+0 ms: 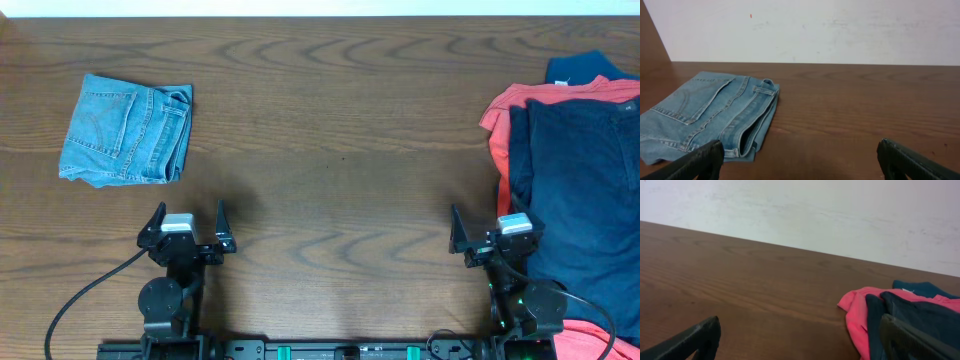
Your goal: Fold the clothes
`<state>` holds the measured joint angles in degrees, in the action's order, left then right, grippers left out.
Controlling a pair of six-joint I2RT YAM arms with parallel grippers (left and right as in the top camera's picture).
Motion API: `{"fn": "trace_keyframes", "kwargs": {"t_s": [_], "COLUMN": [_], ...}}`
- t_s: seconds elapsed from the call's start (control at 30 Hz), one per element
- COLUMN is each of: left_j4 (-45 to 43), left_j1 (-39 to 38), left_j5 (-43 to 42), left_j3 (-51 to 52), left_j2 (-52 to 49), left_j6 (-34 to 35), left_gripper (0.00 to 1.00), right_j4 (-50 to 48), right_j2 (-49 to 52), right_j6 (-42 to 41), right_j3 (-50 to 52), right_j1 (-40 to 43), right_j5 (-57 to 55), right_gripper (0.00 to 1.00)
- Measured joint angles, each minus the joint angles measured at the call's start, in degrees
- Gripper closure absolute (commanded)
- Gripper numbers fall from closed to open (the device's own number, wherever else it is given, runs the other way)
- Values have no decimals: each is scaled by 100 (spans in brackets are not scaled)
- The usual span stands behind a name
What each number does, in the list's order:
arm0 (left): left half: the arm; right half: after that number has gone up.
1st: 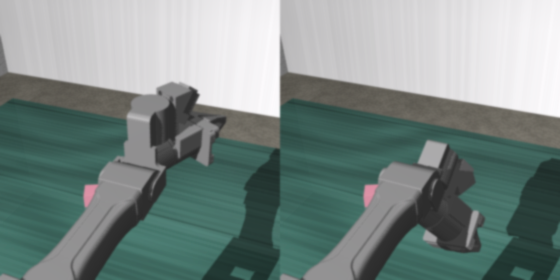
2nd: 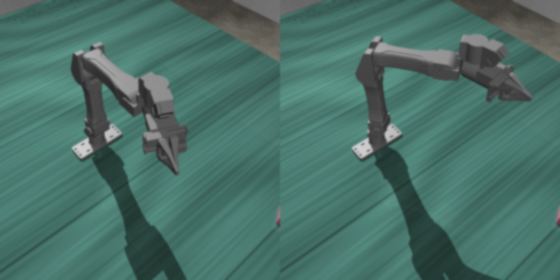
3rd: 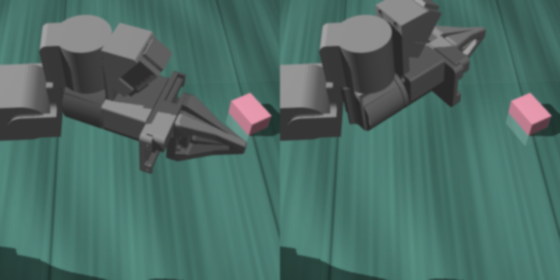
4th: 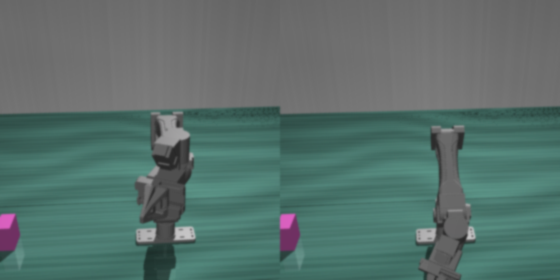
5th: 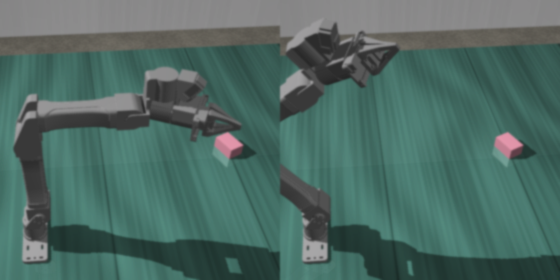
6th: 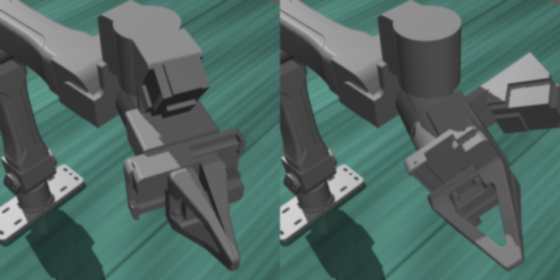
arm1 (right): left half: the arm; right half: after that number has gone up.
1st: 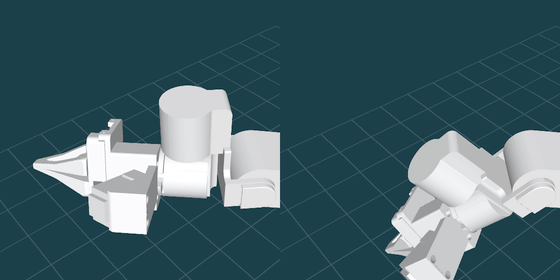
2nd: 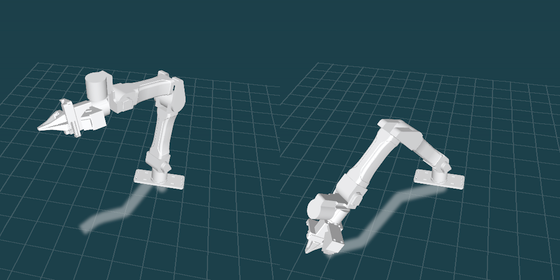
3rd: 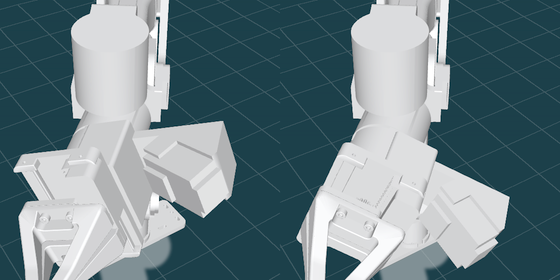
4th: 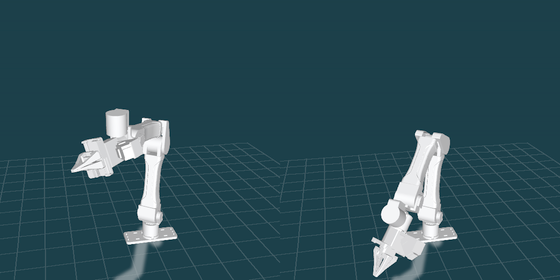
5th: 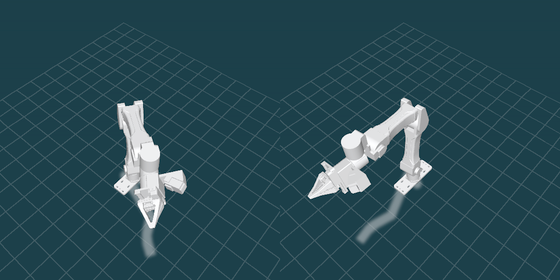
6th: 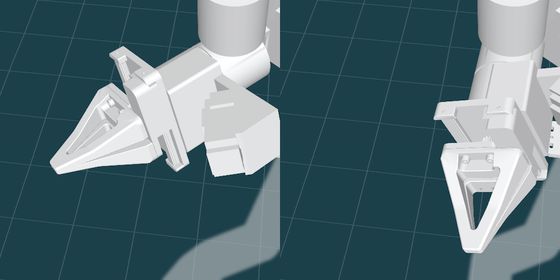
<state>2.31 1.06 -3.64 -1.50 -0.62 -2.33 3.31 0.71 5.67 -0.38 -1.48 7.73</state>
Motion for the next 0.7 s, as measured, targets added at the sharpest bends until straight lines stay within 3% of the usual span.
{"fn": "trace_keyframes", "kwargs": {"t_s": [0.7], "left_j4": [-15], "left_j1": [0], "left_j5": [2], "left_j3": [0], "left_j2": [0], "left_j6": [0], "left_gripper": [2], "right_j4": [-109], "right_j2": [0], "right_j6": [0], "right_j3": [0], "right_j1": [0], "right_j5": [0], "right_gripper": [1]}}
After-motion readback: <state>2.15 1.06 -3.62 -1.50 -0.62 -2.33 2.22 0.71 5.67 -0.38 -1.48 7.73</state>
